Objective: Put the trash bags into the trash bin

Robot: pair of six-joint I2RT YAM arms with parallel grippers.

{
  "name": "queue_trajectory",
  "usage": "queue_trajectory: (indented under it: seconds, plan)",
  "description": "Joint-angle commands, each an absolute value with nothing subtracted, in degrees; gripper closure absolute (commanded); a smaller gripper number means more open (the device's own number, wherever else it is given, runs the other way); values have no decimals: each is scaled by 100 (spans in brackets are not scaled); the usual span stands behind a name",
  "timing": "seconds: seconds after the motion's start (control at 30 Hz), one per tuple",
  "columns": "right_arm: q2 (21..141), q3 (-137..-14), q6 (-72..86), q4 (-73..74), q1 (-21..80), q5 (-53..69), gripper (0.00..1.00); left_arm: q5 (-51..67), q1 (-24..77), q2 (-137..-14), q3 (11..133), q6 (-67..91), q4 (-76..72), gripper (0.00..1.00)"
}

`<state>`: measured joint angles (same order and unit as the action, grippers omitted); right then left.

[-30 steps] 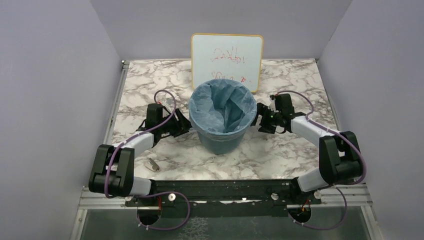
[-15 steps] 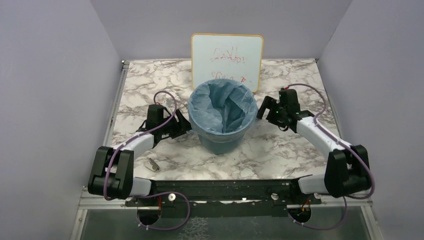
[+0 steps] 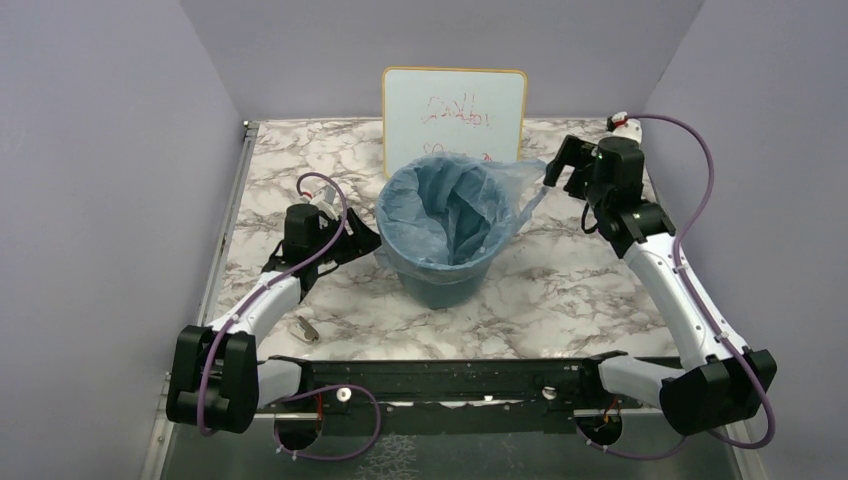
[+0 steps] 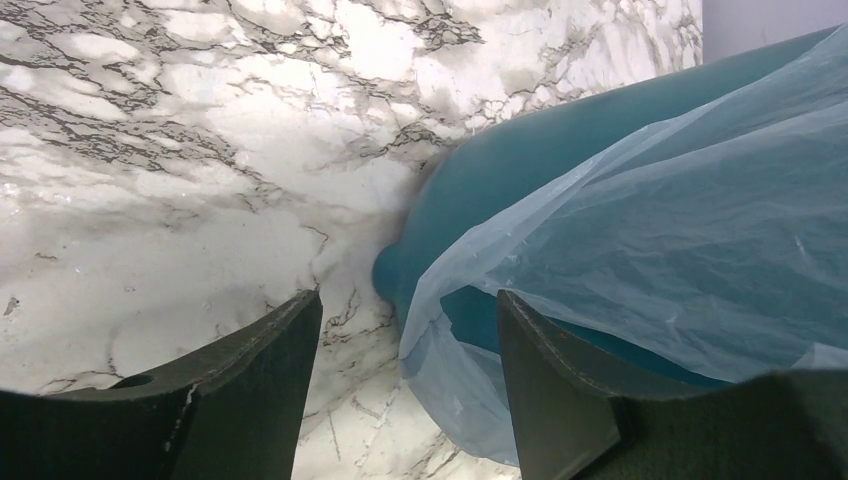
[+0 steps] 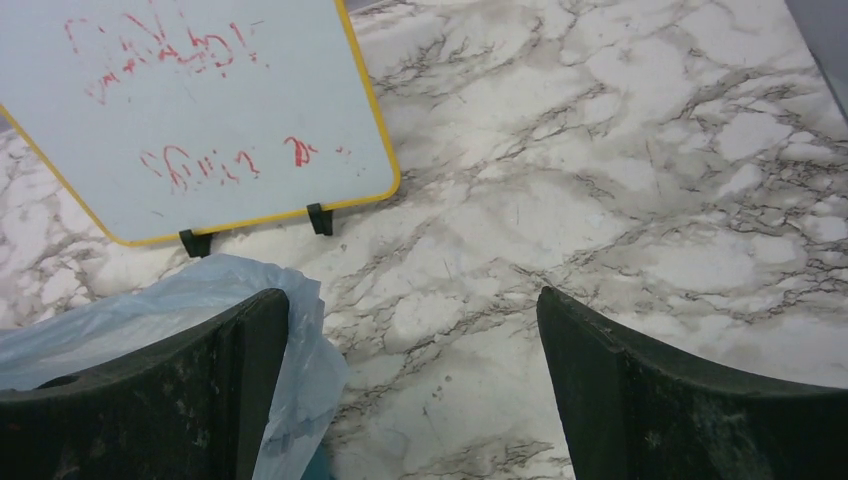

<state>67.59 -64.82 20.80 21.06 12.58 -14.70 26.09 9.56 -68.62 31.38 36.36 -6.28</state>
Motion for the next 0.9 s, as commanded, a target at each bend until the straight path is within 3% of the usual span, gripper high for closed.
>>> queue_trajectory:
  seconds: [0.0,0.43,0.57,0.87]
  plan:
    - [6676,-6499,1954,2137,1257,-1205,1,2601,976,-6849,3311,3516,-681,34]
    - [8111,-4870,3107,1282,1263,1247,2,2966,976,-7284,3523,3477,-435,33]
    - [8064,-4989,2836,1453,1257,977,2,2953,976,-7237,3512,3468,-437,33]
    - [7229,-5117,2825,1860,1259,-866,1,2666,976,-7076,3524,3500,-443,28]
